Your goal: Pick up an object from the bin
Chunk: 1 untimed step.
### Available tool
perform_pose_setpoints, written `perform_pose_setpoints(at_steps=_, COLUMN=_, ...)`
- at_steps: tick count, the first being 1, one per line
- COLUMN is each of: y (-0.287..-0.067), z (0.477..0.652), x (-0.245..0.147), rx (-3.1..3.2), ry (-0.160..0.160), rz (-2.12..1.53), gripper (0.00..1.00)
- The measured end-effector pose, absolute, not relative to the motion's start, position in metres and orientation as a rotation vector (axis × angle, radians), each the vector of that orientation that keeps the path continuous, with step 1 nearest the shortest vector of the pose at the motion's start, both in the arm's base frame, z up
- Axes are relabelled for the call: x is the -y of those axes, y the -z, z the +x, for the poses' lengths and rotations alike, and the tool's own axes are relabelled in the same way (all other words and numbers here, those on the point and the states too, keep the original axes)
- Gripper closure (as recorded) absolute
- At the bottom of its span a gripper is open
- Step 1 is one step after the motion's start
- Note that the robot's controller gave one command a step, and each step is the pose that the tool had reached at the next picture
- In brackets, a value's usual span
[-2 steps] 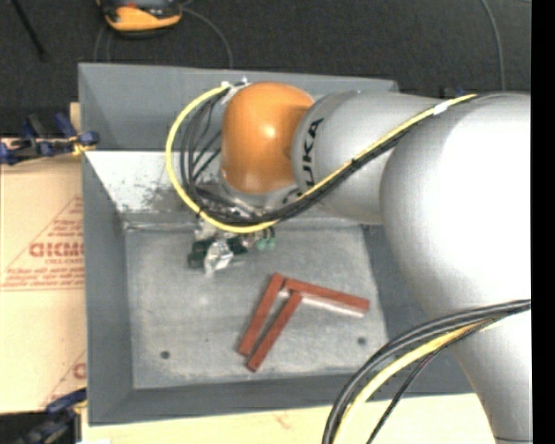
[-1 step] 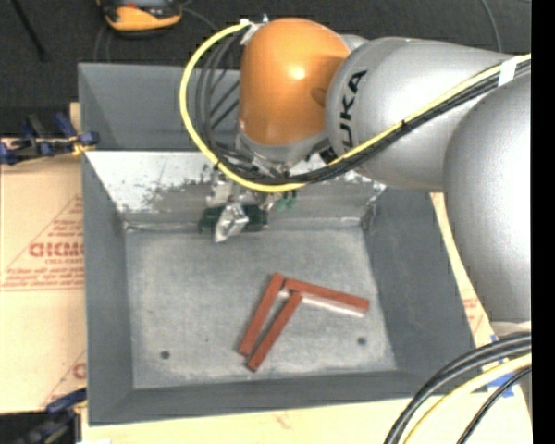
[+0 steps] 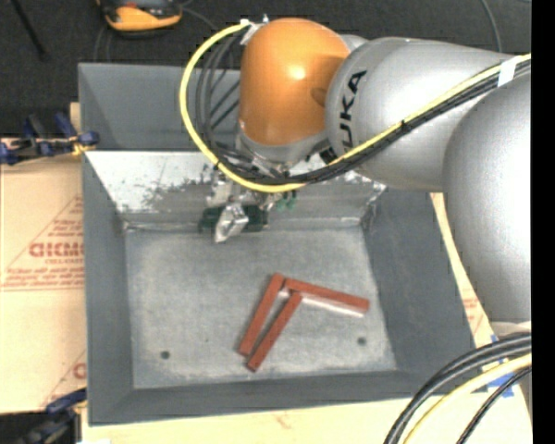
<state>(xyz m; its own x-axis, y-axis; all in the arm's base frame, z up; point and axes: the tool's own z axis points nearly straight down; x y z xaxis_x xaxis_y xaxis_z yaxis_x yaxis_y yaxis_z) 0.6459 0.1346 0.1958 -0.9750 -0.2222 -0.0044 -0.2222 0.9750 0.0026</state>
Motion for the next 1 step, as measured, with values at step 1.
perform_pose_setpoints(at_steps=1, y=-0.2325, z=0.6426, x=-0.1285, rx=-3.103, ry=0.001, rz=-0.492, gripper=1.0)
